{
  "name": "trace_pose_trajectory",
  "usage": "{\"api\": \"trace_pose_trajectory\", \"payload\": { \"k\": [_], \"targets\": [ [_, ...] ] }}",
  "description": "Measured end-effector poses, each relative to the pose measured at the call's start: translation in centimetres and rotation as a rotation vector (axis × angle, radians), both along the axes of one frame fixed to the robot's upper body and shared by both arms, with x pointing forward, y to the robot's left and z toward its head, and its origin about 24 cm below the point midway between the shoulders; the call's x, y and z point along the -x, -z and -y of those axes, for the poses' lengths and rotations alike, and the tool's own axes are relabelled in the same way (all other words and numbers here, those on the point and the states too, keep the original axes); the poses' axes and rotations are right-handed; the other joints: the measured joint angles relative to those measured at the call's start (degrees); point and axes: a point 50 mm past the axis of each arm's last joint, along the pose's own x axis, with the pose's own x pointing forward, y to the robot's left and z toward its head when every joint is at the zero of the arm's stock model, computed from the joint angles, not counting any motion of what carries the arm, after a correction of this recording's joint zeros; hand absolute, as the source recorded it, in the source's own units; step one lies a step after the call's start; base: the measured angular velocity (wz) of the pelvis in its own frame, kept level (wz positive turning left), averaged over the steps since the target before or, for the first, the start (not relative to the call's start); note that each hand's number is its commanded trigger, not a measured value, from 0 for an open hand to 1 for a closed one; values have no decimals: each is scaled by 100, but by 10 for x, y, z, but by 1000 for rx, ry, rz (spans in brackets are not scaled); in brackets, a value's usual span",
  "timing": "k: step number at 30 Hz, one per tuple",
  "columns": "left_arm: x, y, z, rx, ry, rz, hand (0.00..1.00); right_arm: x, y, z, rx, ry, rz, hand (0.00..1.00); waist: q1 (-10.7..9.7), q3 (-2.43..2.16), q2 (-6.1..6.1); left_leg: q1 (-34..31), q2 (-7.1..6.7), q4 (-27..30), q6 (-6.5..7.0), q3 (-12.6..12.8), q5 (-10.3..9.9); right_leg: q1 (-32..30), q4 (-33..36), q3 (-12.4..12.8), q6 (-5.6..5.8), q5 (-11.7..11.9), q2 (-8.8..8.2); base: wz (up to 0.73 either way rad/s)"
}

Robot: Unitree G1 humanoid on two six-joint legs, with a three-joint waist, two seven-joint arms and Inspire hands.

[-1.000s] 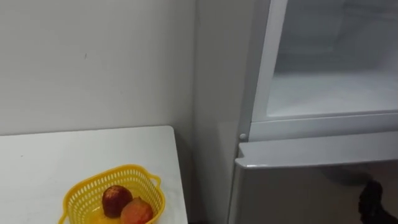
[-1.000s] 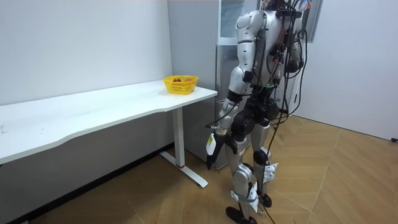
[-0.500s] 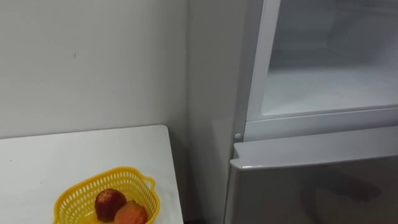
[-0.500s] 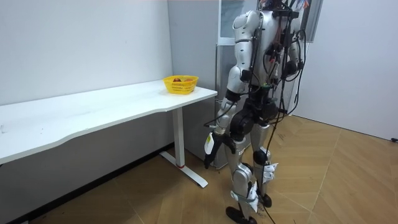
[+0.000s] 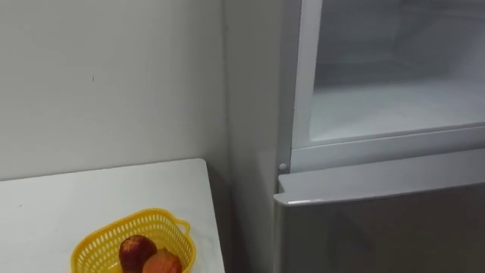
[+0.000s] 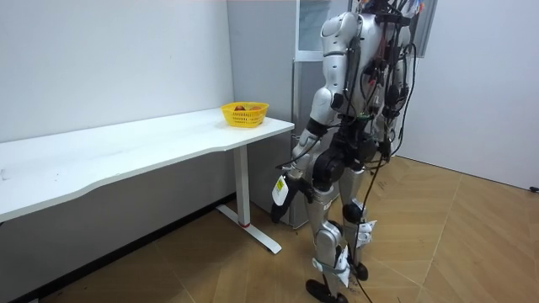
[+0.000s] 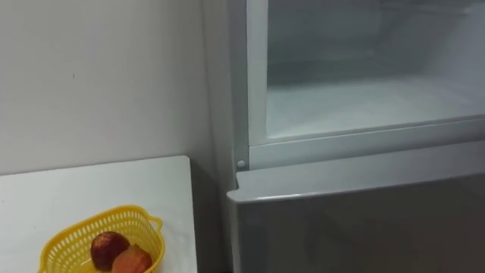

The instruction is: Retrieve from the upper fridge

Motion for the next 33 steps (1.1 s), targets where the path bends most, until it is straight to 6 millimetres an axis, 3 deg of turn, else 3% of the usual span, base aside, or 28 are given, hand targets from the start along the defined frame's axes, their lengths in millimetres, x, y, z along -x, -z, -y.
{"api": "trace_pose_trajectory", "payload": {
  "k": [8, 11, 13, 14, 15, 19, 28, 32, 33],
  "targets": [
    [6, 0, -4, -15, -37, -26, 0, 10, 15, -18, -298, -46, -63, 0, 213, 19, -49, 2, -31, -18, 0, -140, -3, 94, -91, -79, 13, -26, -26, 9],
    [10, -1, -6, -26, -43, -46, 0, 4, 18, -23, -362, -128, -85, 0, 297, 13, -40, 15, -33, -24, 0, -145, -3, 118, -85, -108, 13, -28, -34, 2],
    [12, 0, -6, -26, -45, -56, 0, -1, 19, -26, -396, -163, -85, 0, 310, 27, -20, 57, -40, -16, 1, -169, -2, 174, -85, -164, 13, -28, -43, 7],
    [13, 0, -5, -27, -43, -63, 0, -3, 19, -28, -416, -175, -85, 0, 306, 64, -27, 94, -46, -17, 1, -202, -2, 225, -89, -177, 13, -28, -48, 14],
    [14, 0, -5, -30, -42, -70, 0, -4, 19, -29, -431, -175, -89, 0, 312, 62, -41, 100, -58, -19, 1, -241, -3, 232, -94, -176, 18, -42, -55, 15],
    [14, 0, -5, -31, -44, -74, 0, -7, 19, -30, -450, -174, -75, 0, 402, 65, -60, 115, -73, -23, 4, -312, -5, 279, -115, -224, 21, -69, -64, 11],
    [16, 0, -4, -29, -45, -79, 0, -7, 19, -29, -432, -231, -98, 0, 399, 52, -66, 69, -85, -27, 3, -421, -5, 300, -177, -298, 18, -71, -62, 5],
    [12, 0, -4, -42, -45, -68, 0, -3, 19, -29, -425, -206, -97, 0, 394, 8, -44, 83, -86, -25, 2, -420, -5, 297, -177, -300, 17, -72, -62, 0],
    [12, 0, -4, -45, -45, -68, 0, 2, 20, -29, -428, -158, -92, 0, 376, 33, -31, 83, -85, -26, 2, -421, -5, 307, -177, -297, 16, -72, -62, 0]
  ]
}}
